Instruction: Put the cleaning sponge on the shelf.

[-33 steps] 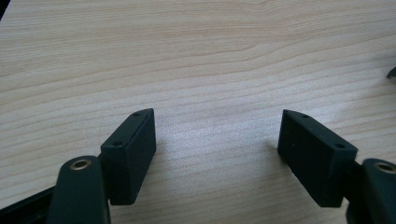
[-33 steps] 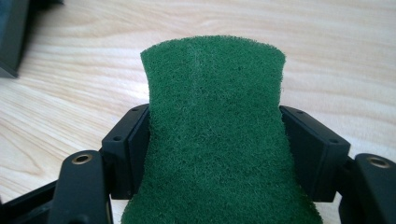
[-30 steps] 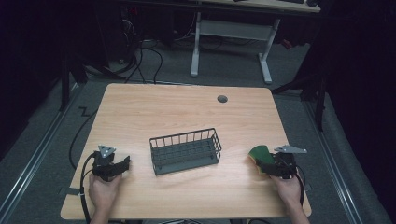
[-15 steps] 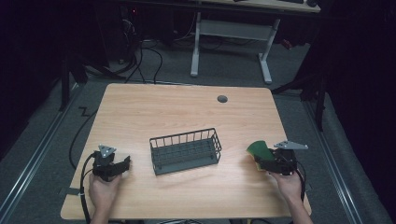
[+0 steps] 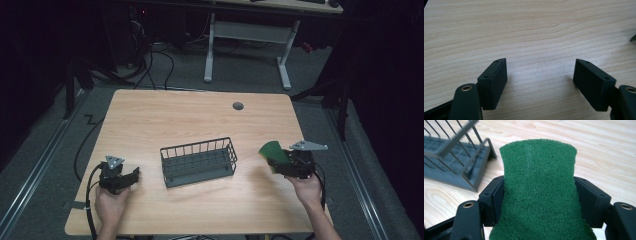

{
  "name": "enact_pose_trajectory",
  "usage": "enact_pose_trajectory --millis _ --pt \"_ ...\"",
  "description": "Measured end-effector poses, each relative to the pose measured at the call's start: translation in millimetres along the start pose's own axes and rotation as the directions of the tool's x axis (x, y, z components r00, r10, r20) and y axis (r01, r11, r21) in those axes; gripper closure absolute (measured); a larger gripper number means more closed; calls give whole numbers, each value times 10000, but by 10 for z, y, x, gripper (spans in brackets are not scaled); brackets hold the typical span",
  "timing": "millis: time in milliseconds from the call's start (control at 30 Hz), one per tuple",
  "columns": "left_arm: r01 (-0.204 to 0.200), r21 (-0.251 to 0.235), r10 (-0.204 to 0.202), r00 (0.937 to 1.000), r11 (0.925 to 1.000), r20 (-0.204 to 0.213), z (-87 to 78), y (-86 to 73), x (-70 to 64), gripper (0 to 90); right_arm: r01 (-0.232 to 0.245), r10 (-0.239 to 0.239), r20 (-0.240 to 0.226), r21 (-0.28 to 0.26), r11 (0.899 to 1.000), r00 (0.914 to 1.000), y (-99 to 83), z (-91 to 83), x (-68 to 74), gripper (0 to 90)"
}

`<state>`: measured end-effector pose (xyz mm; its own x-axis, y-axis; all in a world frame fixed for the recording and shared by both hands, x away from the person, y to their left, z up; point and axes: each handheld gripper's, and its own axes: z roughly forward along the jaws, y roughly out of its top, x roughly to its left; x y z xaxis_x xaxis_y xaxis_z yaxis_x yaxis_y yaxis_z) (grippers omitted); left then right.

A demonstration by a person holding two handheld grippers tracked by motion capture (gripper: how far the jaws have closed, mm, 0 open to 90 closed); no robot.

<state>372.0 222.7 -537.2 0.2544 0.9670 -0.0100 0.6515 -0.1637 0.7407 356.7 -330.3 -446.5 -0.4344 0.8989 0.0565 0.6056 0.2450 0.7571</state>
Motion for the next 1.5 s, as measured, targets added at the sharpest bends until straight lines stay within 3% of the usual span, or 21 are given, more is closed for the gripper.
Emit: enact_pose_trajectory --millis 333,700,1167,1500 --pt "-1 0 1 10000 10000 -1 0 0 0 278 654 -662 -437 -184 9977 9969 213 42 196 305" --pt "2 -3 -2 10000 10000 2 1 0 0 278 1289 -1339 -905 -589 9899 9869 513 86 427 304" --pt "-1 -3 1 10000 10000 3 0 0 0 278 2290 -2398 -1518 -850 9697 9589 854 273 833 303" --pt "0 3 0 10000 10000 18 0 1 1 279 2574 -2694 -2085 -833 9627 9402 974 466 1080 302"
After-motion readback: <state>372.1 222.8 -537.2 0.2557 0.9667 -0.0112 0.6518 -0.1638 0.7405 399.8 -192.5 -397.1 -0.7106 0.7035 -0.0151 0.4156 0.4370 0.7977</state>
